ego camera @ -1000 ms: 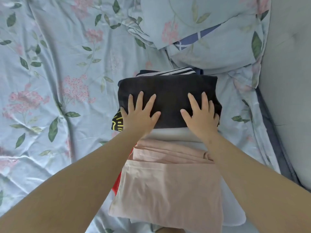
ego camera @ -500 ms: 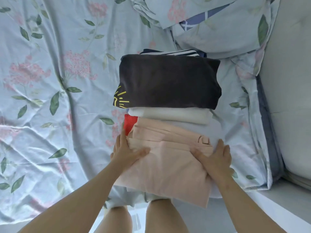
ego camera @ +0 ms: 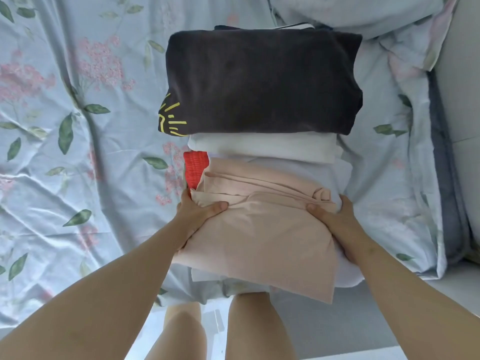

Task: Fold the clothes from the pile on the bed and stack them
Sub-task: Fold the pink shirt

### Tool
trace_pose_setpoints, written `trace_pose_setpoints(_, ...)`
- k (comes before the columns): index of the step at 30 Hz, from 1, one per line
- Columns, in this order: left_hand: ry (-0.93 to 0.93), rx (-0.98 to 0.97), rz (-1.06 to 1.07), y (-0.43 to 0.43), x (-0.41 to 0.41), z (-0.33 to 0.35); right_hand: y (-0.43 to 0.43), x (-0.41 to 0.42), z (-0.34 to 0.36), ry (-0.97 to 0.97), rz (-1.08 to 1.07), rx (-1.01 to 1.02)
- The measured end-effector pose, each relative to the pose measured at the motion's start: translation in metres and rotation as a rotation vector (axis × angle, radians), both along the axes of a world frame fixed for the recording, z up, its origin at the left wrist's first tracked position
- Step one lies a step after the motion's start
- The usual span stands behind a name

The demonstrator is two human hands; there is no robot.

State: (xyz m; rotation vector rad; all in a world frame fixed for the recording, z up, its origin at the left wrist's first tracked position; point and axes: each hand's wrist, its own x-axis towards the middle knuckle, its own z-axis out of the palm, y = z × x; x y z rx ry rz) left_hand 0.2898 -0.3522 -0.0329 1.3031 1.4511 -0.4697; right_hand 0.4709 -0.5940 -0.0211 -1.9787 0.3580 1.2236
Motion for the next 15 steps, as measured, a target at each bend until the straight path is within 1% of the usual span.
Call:
trace_pose_setpoints(3,-0.075,-0.136,0.096,-0.003,-0.01,0.007,-0.007,-0.007,0.012,0.001,-0.035,0.046)
trace_pose_setpoints(6,-0.106,-0.306,0.058,-0.007,-0.024,0.019,-0.019,-0.016,0.017,0.091,0.036,0.034)
trace_pose_setpoints(7,-0.089,-0.317,0.024,-0.008,-0.03,0.017,-0.021,-0.02,0.017,0.125,0.046,0.036)
trace_pose_setpoints(8,-0.072,-0.294,-0.003,-0.008,-0.033,0.015,-0.024,-0.023,0.015,0.145,0.048,0.044)
trace_pose_setpoints(12,0.059,-0.066,-0.036,-0.011,-0.038,-0.002,-0.021,-0.024,0.006,0.13,0.041,0.102)
trace_pose_setpoints(14,0.021,-0.062,0.007,-0.011,-0.039,-0.006,-0.017,-0.018,0.002,0.118,0.046,0.119)
trace_pose_setpoints(15,-0.035,-0.082,0.046,-0.011,-0.039,-0.007,-0.016,-0.016,0.001,0.117,0.06,0.128)
